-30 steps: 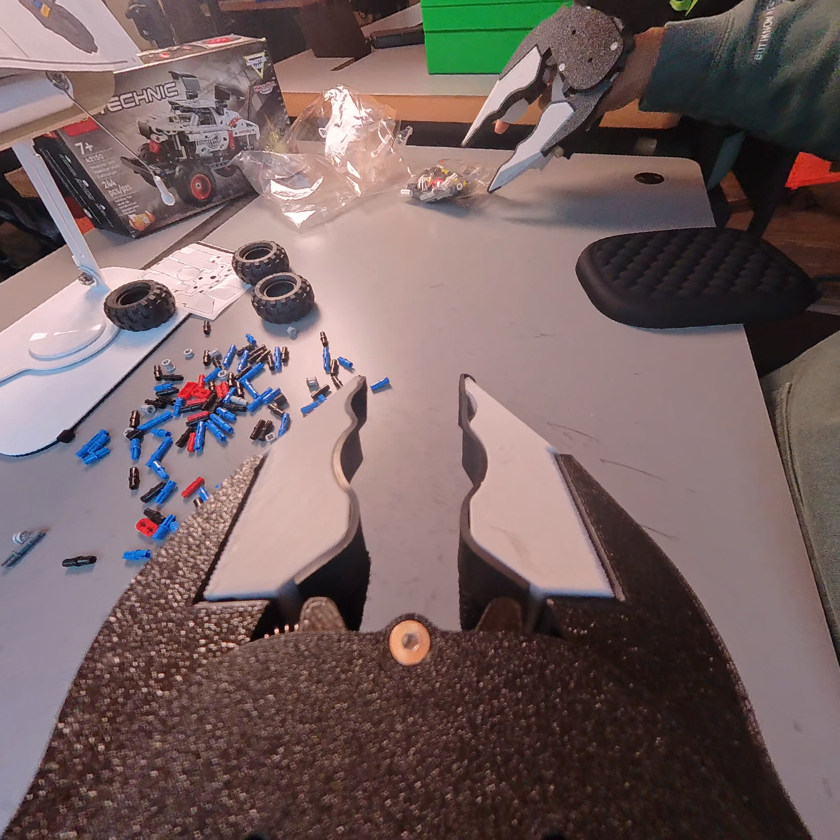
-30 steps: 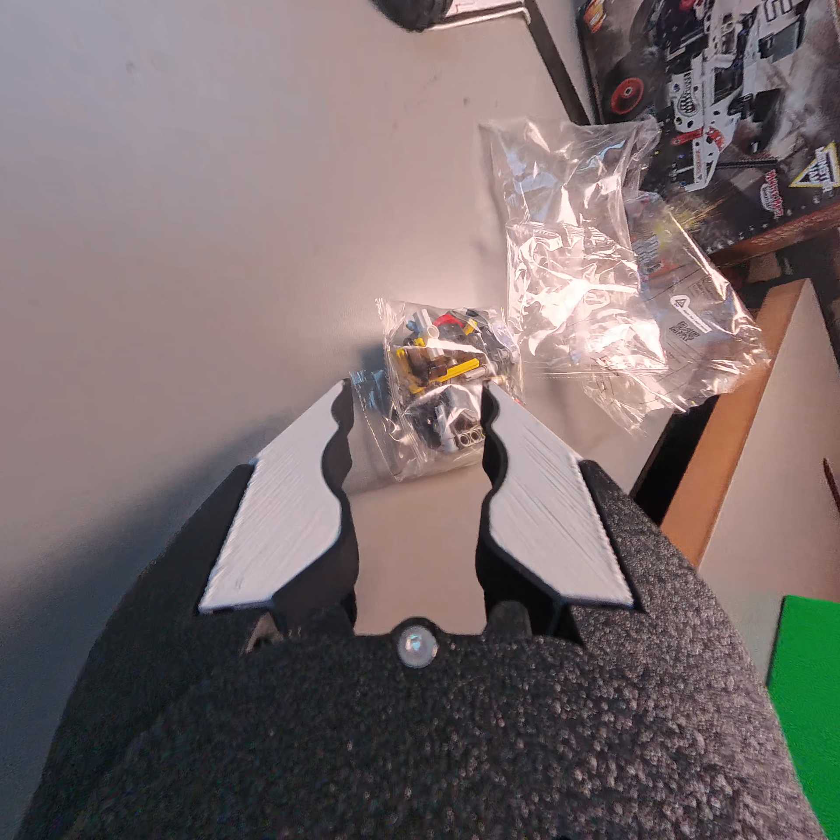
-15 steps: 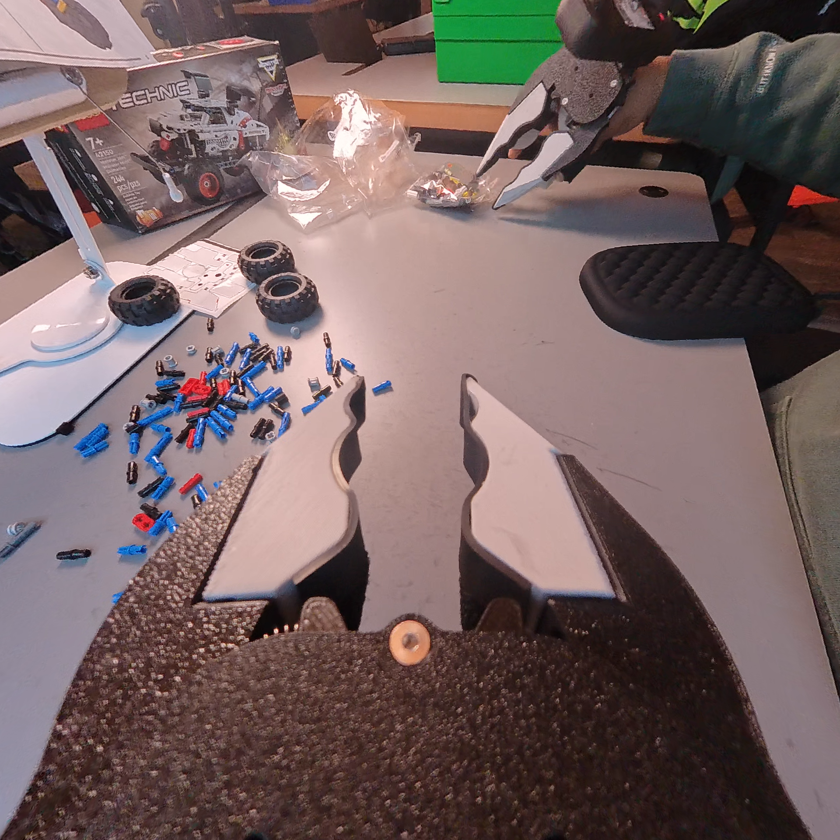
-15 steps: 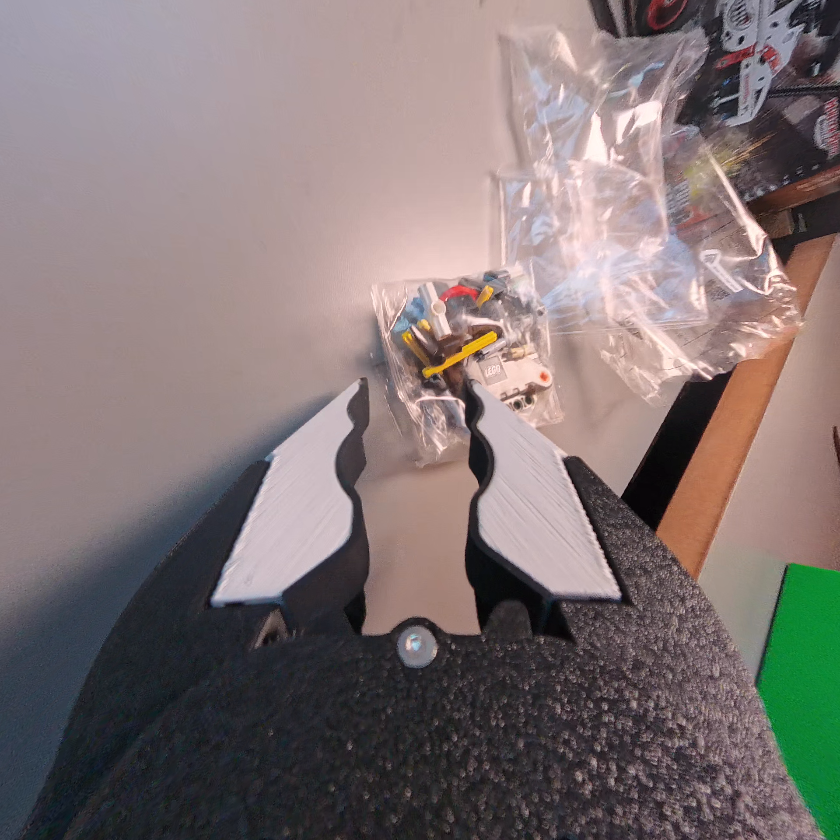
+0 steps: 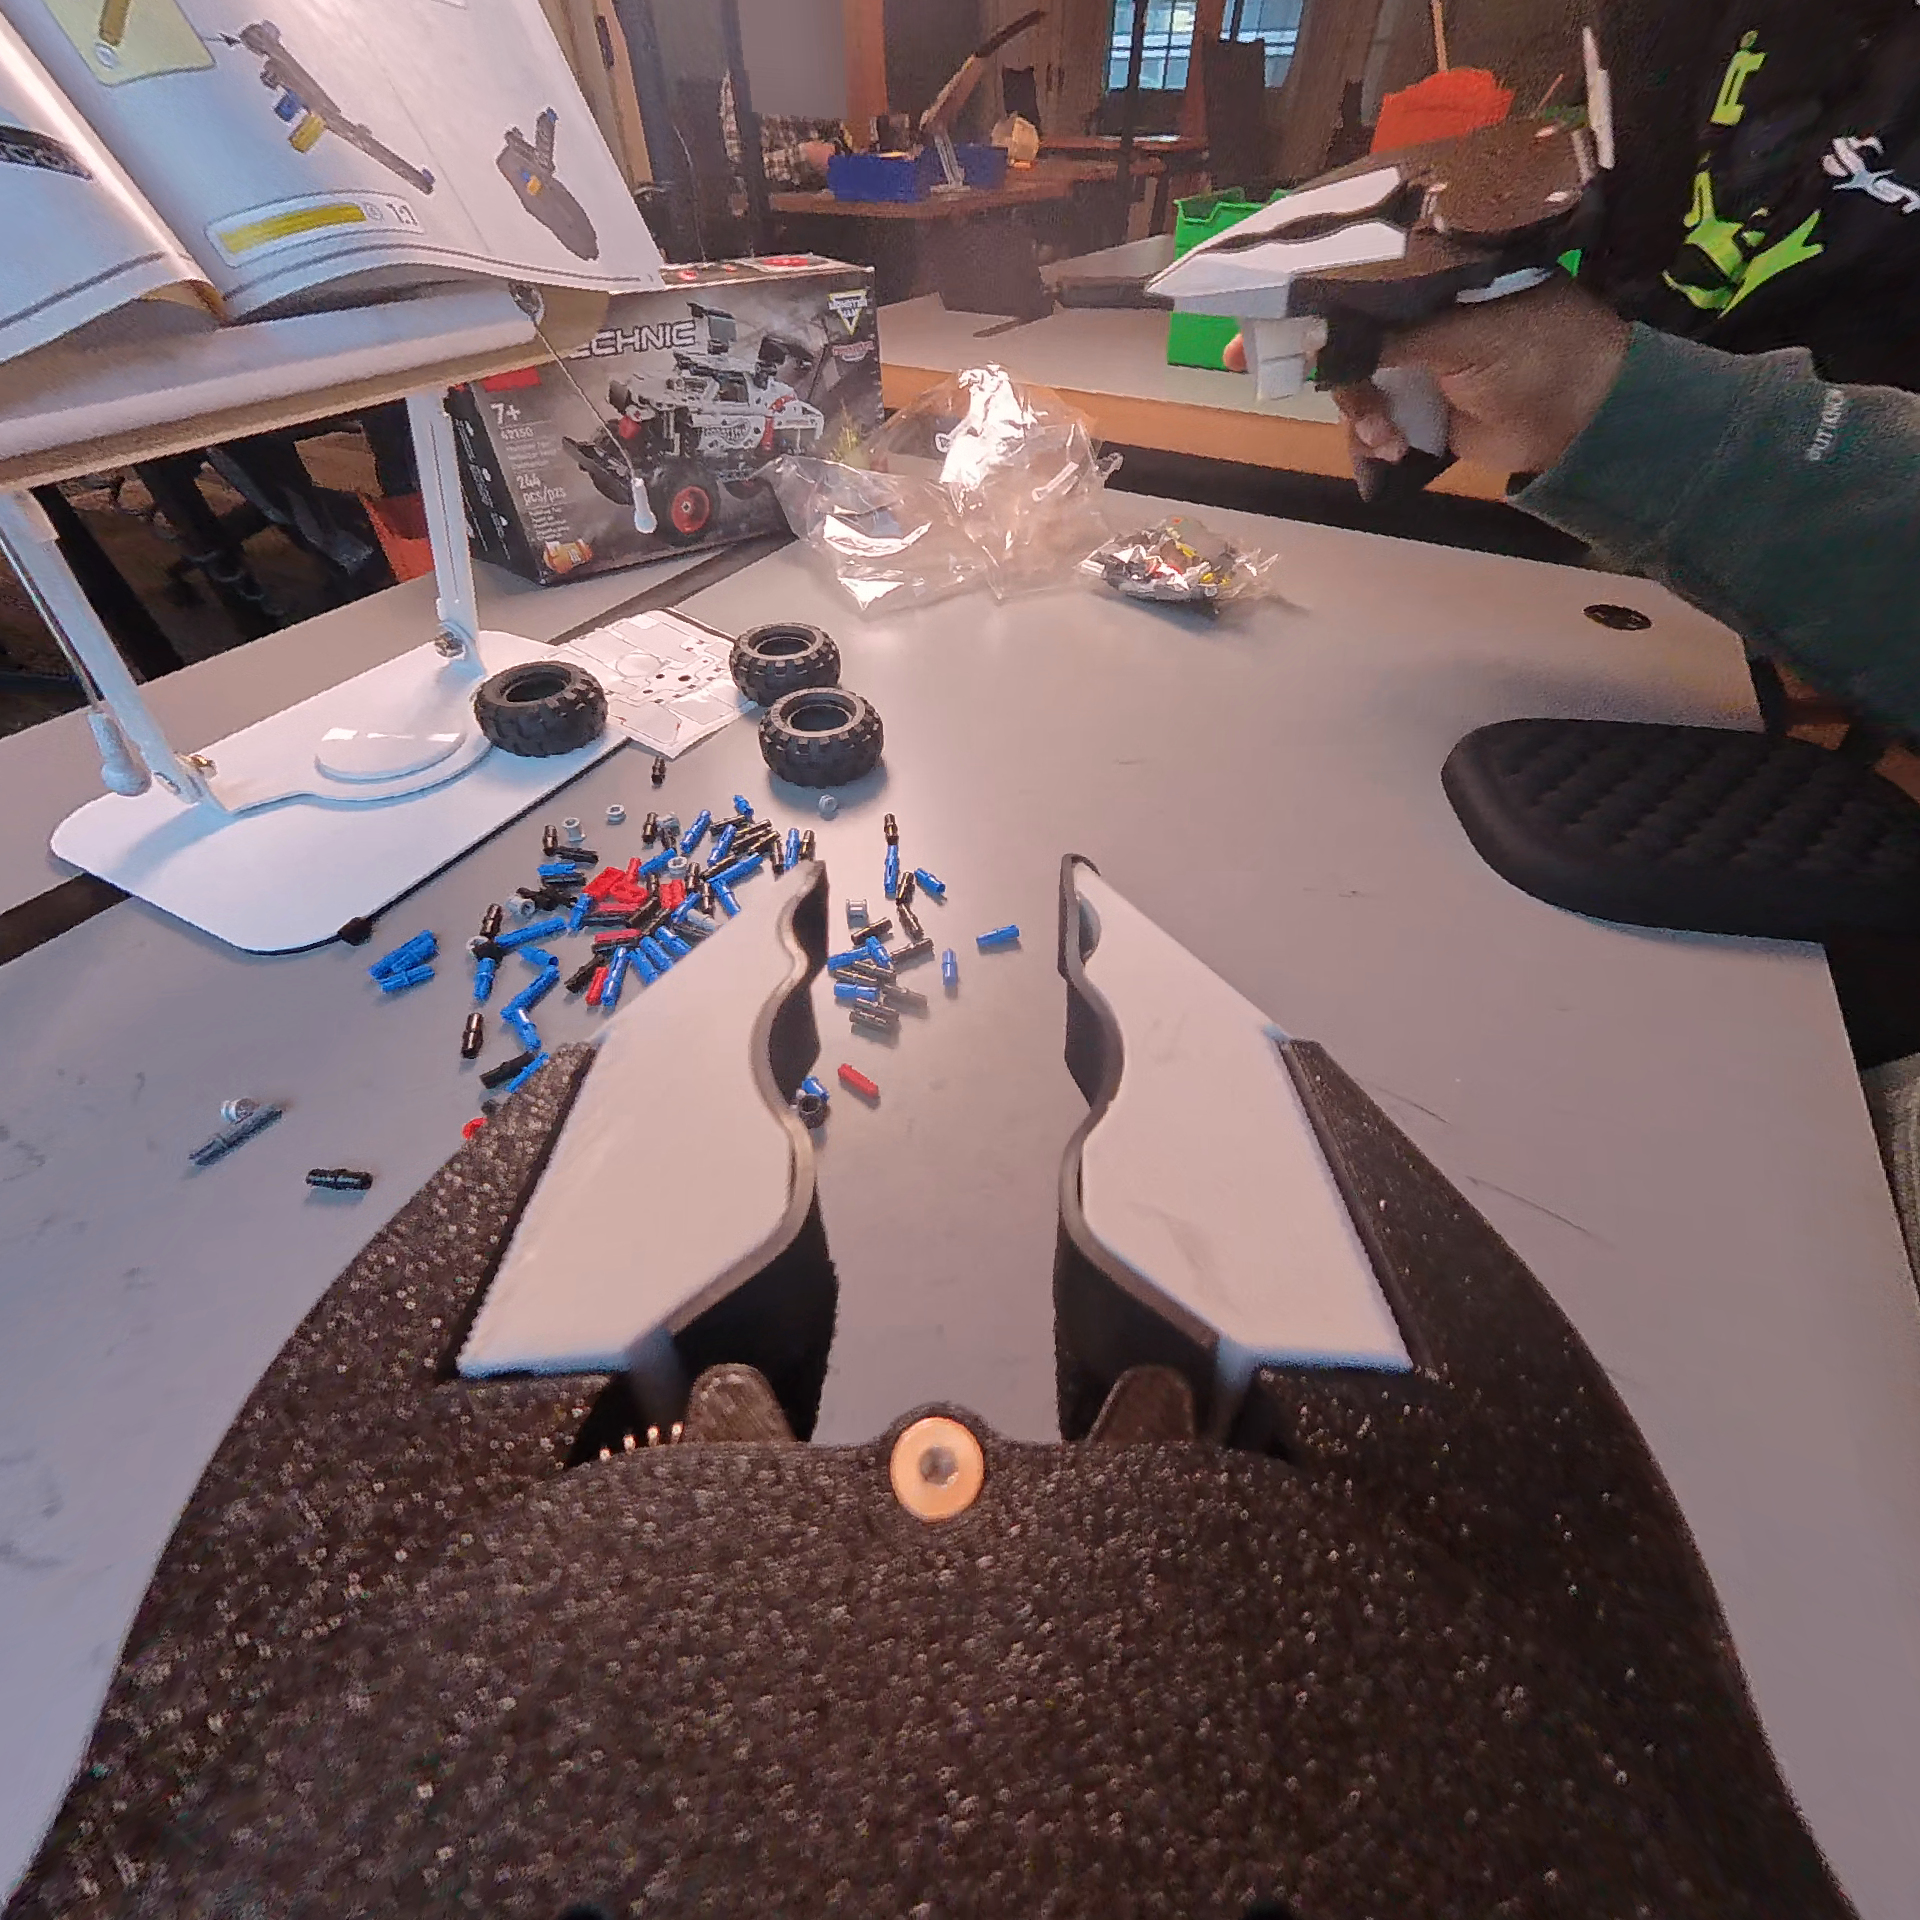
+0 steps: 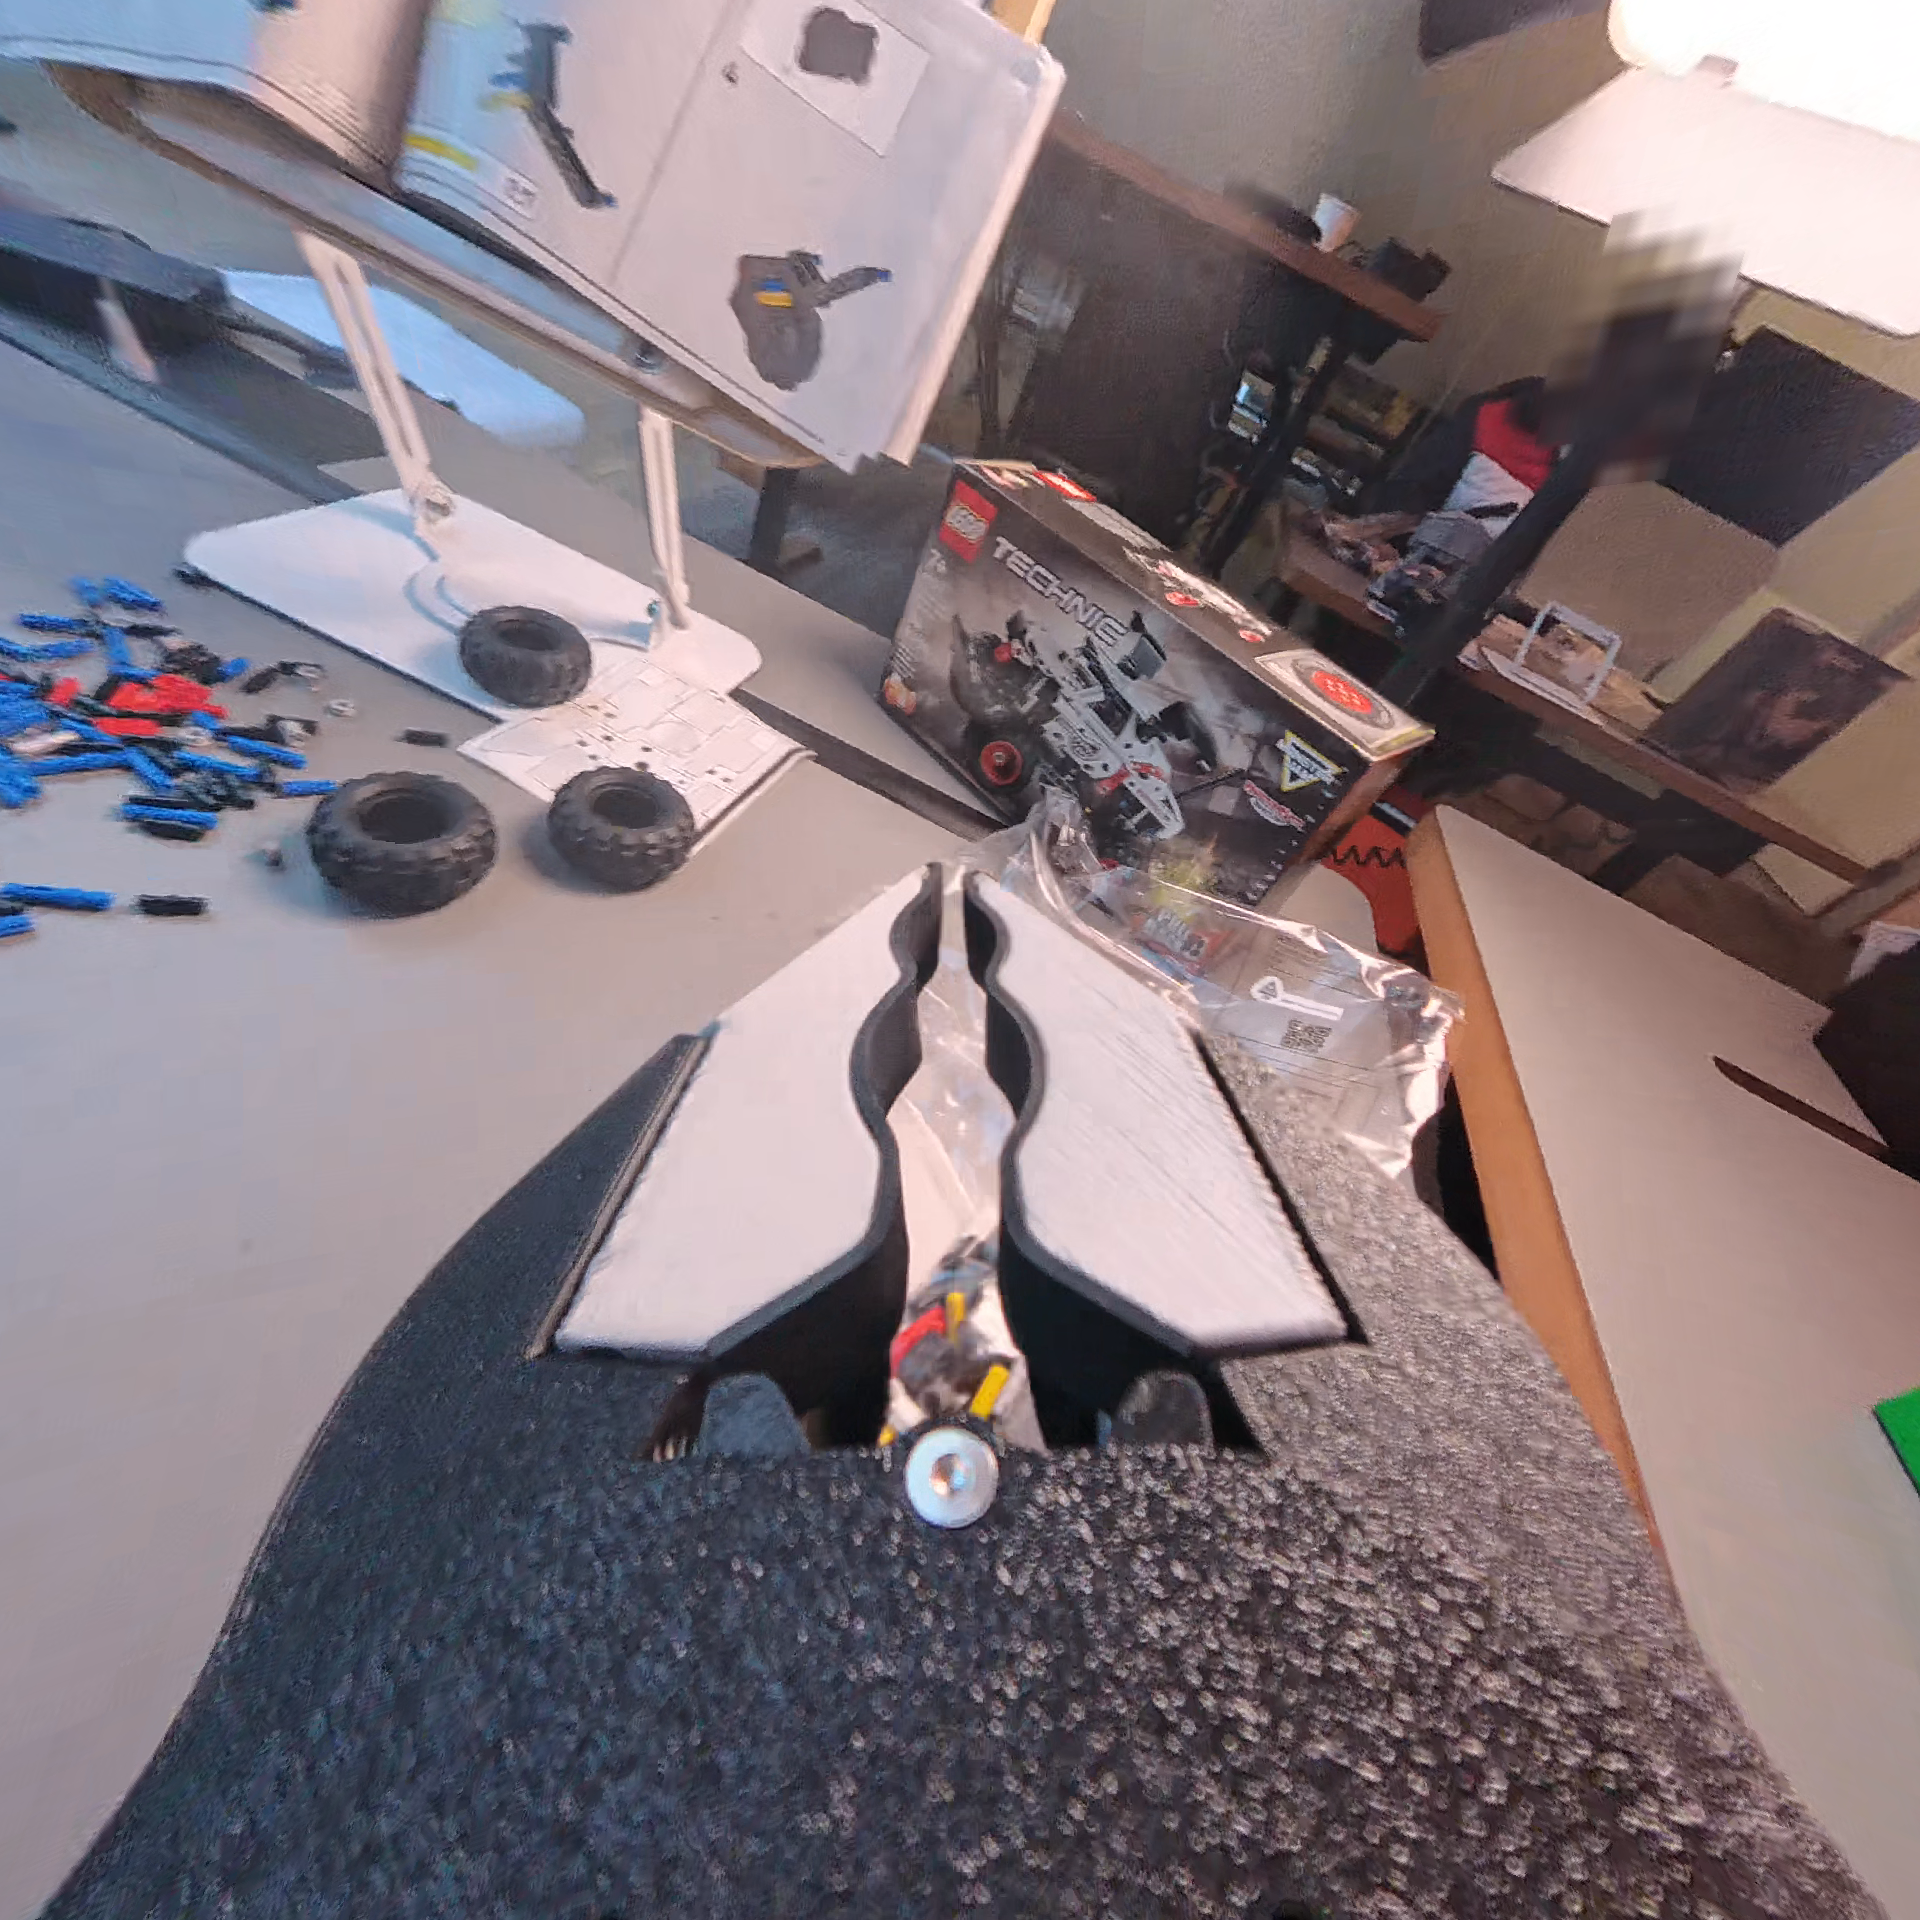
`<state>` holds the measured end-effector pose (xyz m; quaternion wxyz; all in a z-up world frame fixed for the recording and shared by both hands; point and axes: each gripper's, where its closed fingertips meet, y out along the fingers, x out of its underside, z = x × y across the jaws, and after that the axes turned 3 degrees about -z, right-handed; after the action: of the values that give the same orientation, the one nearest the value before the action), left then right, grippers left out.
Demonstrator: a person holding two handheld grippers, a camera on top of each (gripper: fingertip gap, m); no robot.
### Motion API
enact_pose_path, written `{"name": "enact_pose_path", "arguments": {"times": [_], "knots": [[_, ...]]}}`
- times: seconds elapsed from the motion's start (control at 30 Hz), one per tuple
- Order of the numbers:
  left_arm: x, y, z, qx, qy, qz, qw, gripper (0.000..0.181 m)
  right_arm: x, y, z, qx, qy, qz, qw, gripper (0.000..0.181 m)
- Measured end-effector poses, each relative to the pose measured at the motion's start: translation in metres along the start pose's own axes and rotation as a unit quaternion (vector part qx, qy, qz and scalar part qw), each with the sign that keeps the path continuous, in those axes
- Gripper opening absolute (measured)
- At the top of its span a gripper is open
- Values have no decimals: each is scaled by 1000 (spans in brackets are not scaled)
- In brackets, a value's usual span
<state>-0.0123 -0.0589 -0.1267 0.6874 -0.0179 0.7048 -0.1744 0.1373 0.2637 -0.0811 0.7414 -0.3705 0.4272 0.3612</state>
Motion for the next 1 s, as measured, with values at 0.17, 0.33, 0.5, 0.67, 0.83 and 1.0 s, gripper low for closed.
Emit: {"name": "enact_pose_path", "arguments": {"times": [0.17, 0.33, 0.5, 0.67, 0.83, 1.0], "knots": [[2, -2, -5, -3, -11, 2, 1000, 43, 56, 74, 45, -7, -89, -180, 979, 56], [7, -3, -8, -6, -12, -5, 1000, 44, 100, 106, 81, -90, -32, -315, 944, 66], [12, -1, -10, 0, -22, -12, 1000, 44, 121, 98, 75, -167, -57, -364, 915, 0], [13, 2, -8, 10, -30, -13, 999, 44, 70, 80, 52, -229, -69, -285, 928, 0], [14, 5, -3, 15, -33, -15, 999, 44, 30, 74, 44, -217, -112, -239, 940, 0], [12, 5, 2, 19, -27, -12, 999, 46, -45, 49, -13, -307, -106, -101, 940, 0]]}}
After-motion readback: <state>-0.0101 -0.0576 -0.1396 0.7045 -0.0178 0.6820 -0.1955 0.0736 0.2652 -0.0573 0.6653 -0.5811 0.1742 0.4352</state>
